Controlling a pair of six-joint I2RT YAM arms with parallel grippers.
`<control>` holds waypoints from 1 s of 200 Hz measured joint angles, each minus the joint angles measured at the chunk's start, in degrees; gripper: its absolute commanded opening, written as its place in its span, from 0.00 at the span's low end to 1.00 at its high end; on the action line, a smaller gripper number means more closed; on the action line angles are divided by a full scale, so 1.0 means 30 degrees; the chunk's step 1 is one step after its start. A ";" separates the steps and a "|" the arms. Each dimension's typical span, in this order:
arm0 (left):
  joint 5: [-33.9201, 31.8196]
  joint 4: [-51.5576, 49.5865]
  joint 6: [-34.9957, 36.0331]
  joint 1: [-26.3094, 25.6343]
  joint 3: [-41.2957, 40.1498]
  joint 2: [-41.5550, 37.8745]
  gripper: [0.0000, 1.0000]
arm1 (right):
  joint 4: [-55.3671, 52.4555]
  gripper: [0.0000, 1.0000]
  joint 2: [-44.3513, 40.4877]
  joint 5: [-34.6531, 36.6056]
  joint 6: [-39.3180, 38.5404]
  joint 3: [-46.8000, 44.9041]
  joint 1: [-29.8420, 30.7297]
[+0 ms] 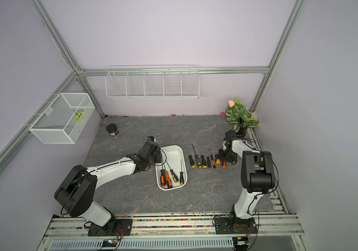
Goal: Take out the screwdriver from the storage box
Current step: Place the screwdriver at the center of the board.
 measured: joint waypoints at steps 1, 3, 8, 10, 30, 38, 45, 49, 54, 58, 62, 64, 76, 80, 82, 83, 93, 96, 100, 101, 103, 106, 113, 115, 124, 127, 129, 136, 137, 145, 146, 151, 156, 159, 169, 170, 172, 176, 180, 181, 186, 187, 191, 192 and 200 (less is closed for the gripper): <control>0.0000 0.0000 0.0007 0.0000 0.0000 0.0000 0.00 | 0.0000 0.32 0.0000 0.0000 0.0000 0.0000 0.0000; 0.0000 0.0000 0.0007 0.0000 0.0000 0.0000 0.00 | 0.0000 0.32 0.0000 0.0007 0.0000 0.0000 0.0000; 0.0000 0.0000 0.0007 0.0000 0.0000 0.0000 0.00 | 0.0000 0.32 -0.0007 0.0007 0.0000 0.0000 0.0000; 0.0000 0.0000 0.0007 0.0000 0.0000 0.0000 0.00 | 0.0000 0.32 -0.0007 0.0007 -0.0007 0.0000 0.0000; 0.0000 0.0000 0.0000 0.0000 0.0000 0.0000 0.00 | -0.0015 0.32 -0.0124 0.0007 0.0000 0.0000 0.0000; 0.0007 0.0000 0.0000 0.0000 0.0000 0.0000 0.00 | -0.0036 0.33 -0.0248 0.0007 0.0000 0.0000 0.0000; 0.0007 0.0000 0.0000 0.0000 0.0000 0.0000 0.00 | -0.0066 0.33 -0.0393 0.0007 0.0000 0.0000 0.0007; 0.0007 0.0000 0.0000 0.0000 0.0000 0.0000 0.00 | -0.0073 0.33 -0.0488 0.0000 0.0000 0.0000 0.0015; 0.0007 0.0000 0.0000 0.0000 0.0000 0.0000 0.00 | -0.0087 0.33 -0.0641 0.0000 0.0000 0.0000 0.0015; 0.0007 -0.0007 0.0000 0.0000 0.0000 0.0000 0.00 | -0.0117 0.33 -0.0772 -0.0015 0.0007 0.0000 0.0015; 0.0007 -0.0007 0.0000 0.0000 0.0000 0.0000 0.00 | -0.0124 0.33 -0.0903 -0.0044 0.0007 0.0000 0.0022; 0.0007 -0.0007 0.0000 0.0000 0.0000 0.0000 0.00 | -0.0146 0.33 -0.0984 -0.0073 0.0007 0.0000 0.0022; 0.0007 -0.0015 0.0000 0.0000 0.0000 0.0000 0.00 | -0.0233 0.33 -0.1479 -0.0211 0.0007 0.0000 0.0022; 0.0000 -0.0015 0.0000 0.0000 0.0000 0.0000 0.00 | -0.0277 0.33 -0.1705 -0.0262 0.0007 0.0000 0.0029; 0.0000 -0.0022 0.0000 0.0000 0.0000 0.0000 0.00 | -0.0284 0.33 -0.1763 -0.0299 0.0007 0.0000 0.0036; 0.0000 -0.0022 0.0000 0.0000 0.0000 0.0000 0.00 | -0.0306 0.33 -0.1829 -0.0321 0.0007 0.0000 0.0036; -0.0007 -0.0029 0.0000 -0.0015 0.0000 0.0000 0.00 | -0.0408 0.33 -0.2368 -0.0444 0.0007 0.0000 0.0102; -0.0007 -0.0029 0.0000 -0.0022 0.0000 0.0000 0.00 | -0.0430 0.33 -0.2528 -0.0488 0.0007 0.0000 0.0131; 0.0000 -0.0029 0.0000 -0.0022 0.0000 0.0000 0.00 | -0.0488 0.33 -0.2790 -0.0510 0.0007 0.0000 0.0197; 0.0000 -0.0029 -0.0007 -0.0022 0.0000 0.0000 0.00 | -0.0495 0.33 -0.2841 -0.0510 0.0007 0.0000 0.0211; 0.0000 -0.0036 0.0000 -0.0029 0.0000 0.0000 0.00 | -0.0510 0.33 -0.2951 -0.0525 0.0007 -0.0007 0.0255; 0.0000 -0.0044 -0.0007 -0.0036 0.0000 0.0000 0.00 | -0.0554 0.33 -0.3177 -0.0532 0.0015 -0.0022 0.0350; -0.0007 -0.0058 -0.0007 -0.0058 0.0000 0.0000 0.00 | -0.0634 0.33 -0.3657 -0.0561 0.0015 -0.0080 0.0576; -0.0007 -0.0066 -0.0007 -0.0058 0.0000 0.0000 0.00 | -0.0648 0.33 -0.3847 -0.0561 0.0022 -0.0109 0.0699; -0.0007 -0.0073 -0.0007 -0.0087 0.0000 0.0000 0.00 | -0.0714 0.33 -0.4619 -0.0641 0.0036 -0.0313 0.1217; -0.0007 -0.0073 -0.0015 -0.0095 0.0000 0.0000 0.00 | -0.0787 0.33 -0.5005 -0.0714 0.0051 -0.0408 0.1523; -0.0007 -0.0073 -0.0015 -0.0109 0.0000 0.0000 0.00 | -0.0801 0.33 -0.5136 -0.0736 0.0066 -0.0452 0.1632; -0.0007 -0.0080 -0.0015 -0.0117 0.0000 0.0000 0.00 | -0.0962 0.33 -0.5872 -0.0940 0.0102 -0.0656 0.2266; -0.0007 -0.0080 -0.0015 -0.0124 0.0000 0.0000 0.00 | -0.0984 0.33 -0.6011 -0.0962 0.0109 -0.0692 0.2404; -0.0007 -0.0080 -0.0015 -0.0124 0.0000 0.0000 0.00 | -0.1122 0.33 -0.6878 -0.1056 0.0248 -0.0947 0.3279; -0.0007 -0.0080 -0.0015 -0.0124 0.0000 0.0000 0.00 | -0.1144 0.33 -0.6965 -0.1071 0.0255 -0.0962 0.3373; -0.0007 -0.0087 -0.0015 -0.0124 0.0000 0.0000 0.00 | -0.1246 0.33 -0.7504 -0.1107 0.0386 -0.1107 0.4029; -0.0007 -0.0095 -0.0007 -0.0124 0.0000 0.0000 0.00 | -0.1384 0.33 -0.8065 -0.1093 0.0539 -0.1224 0.4787; -0.0007 -0.0102 -0.0015 -0.0124 0.0000 0.0000 0.00 | -0.1472 0.34 -0.8378 -0.1144 0.0663 -0.1282 0.5209; -0.0015 -0.0102 -0.0007 -0.0124 0.0000 0.0000 0.00 | -0.1639 0.34 -0.9296 -0.1173 0.1042 -0.1435 0.6666; -0.0015 -0.0102 -0.0007 -0.0124 0.0000 0.0000 0.00 | -0.1654 0.34 -0.9449 -0.1180 0.1086 -0.1457 0.6892; -0.0007 -0.0109 -0.0007 -0.0124 0.0000 0.0000 0.00 | -0.1705 0.34 -0.9581 -0.1158 0.1158 -0.1472 0.7096; -0.0015 -0.0117 -0.0007 -0.0124 0.0000 0.0000 0.00 | -0.1800 0.34 -0.9916 -0.1158 0.1362 -0.1494 0.7810; -0.0015 -0.0131 -0.0015 -0.0124 0.0000 0.0000 0.00 | -0.1887 0.34 -1.0200 -0.1129 0.1559 -0.1494 0.8364; -0.0015 -0.0138 -0.0015 -0.0124 0.0000 0.0000 0.00 | -0.1916 0.34 -1.0287 -0.1137 0.1639 -0.1494 0.8604; -0.0022 -0.0146 -0.0015 -0.0124 0.0000 0.0000 0.00 | -0.2011 0.34 -1.0586 -0.1064 0.1887 -0.1494 0.9355; -0.0015 -0.0146 -0.0015 -0.0124 0.0000 0.0000 0.00 | -0.2011 0.34 -1.0622 -0.1071 0.1931 -0.1494 0.9486; -0.0022 -0.0153 -0.0015 -0.0124 0.0000 0.0000 0.00 | -0.2076 0.34 -1.0790 -0.0976 0.2091 -0.1494 1.0032; -0.0022 -0.0153 -0.0015 -0.0124 0.0000 0.0000 0.00 | -0.2120 0.35 -1.0848 -0.0976 0.2178 -0.1494 1.0244; -0.0022 -0.0160 -0.0015 -0.0124 0.0000 0.0000 0.00 | -0.2266 0.35 -1.1052 -0.0838 0.2557 -0.1486 1.1315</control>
